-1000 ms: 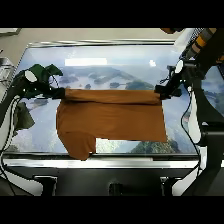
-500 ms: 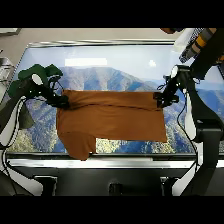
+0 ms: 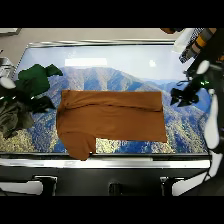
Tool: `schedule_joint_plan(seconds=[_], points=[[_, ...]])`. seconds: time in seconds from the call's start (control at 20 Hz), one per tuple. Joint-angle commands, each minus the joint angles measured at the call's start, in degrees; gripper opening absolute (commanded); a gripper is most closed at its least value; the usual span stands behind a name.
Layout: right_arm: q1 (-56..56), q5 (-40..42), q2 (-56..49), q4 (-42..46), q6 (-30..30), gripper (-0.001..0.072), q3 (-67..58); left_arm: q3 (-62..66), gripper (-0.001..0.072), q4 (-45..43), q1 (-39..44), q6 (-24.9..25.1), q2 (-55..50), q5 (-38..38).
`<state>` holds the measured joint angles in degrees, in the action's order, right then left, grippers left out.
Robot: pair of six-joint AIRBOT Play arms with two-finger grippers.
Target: Fold the clothes and pants, and hang the long-sleeved shirts on hangers.
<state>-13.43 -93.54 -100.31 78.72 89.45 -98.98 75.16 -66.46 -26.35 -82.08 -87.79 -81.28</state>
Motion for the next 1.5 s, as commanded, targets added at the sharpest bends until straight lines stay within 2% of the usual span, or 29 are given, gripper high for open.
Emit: schedule_joint_plan(seconds=[0.0,0.15,0.3,0.4,0.55,0.65,0.75,1.05,1.1,1.15,1.2,1.25,1.3,1.45], points=[[-6.0,7.6,11.4,-10.7,-4.7,0.0375,17.9,-20.7,0.0570,7.7,-8.5,-0.4,12.5,2.7],[-6.0,15.6,20.8,-14.3,-6.5,0.0374,34.1,-36.2,0.0569,10.8,-10.3,-0.4,21.3,5.4],[-5.9,18.0,25.5,-17.3,-7.5,0.0374,42.3,-44.9,0.0569,11.0,-9.6,-0.4,27.1,7.2],[-5.9,17.5,26.3,-18.7,-8.4,0.0374,44.0,-47.8,0.0535,11.2,-9.5,-0.4,27.7,8.0],[-5.9,17.2,26.3,-20.6,-8.7,0.0374,44.0,-51.5,0.0534,13.8,-9.5,0.1,27.6,10.7],[-5.9,17.2,26.3,-22.6,-8.9,0.0374,44.0,-53.1,0.0534,18.3,-9.5,3.2,27.6,12.1],[-5.9,17.0,26.3,-24.1,-9.3,0.0373,44.0,-54.1,0.0534,20.2,-9.3,3.7,27.6,13.7],[-5.9,16.3,26.3,-26.2,-10.3,0.0373,44.0,-54.4,0.0534,21.2,-1.2,3.7,24.7,19.1],[-5.9,15.7,26.3,-26.4,-10.9,0.0373,44.0,-54.4,0.0505,21.8,0.4,3.7,24.0,20.1],[-5.9,14.8,26.3,-26.4,-11.1,0.0373,44.0,-54.4,0.0352,21.9,1.3,3.7,23.7,20.9],[-6.0,13.6,26.3,-26.3,-11.7,0.0373,44.0,-54.4,0.0147,21.9,1.7,3.7,23.7,21.3],[-6.1,12.3,26.3,-25.9,-12.9,0.0371,43.9,-54.4,0.0016,21.9,1.7,3.7,23.7,21.4],[-6.9,11.3,26.5,-25.2,-14.0,0.0335,43.8,-54.3,0.0014,21.9,1.7,3.7,23.7,21.4],[-14.4,11.4,27.4,-23.9,-13.9,0.0317,44.0,-54.3,0.0014,21.9,1.7,3.7,23.7,21.3]])
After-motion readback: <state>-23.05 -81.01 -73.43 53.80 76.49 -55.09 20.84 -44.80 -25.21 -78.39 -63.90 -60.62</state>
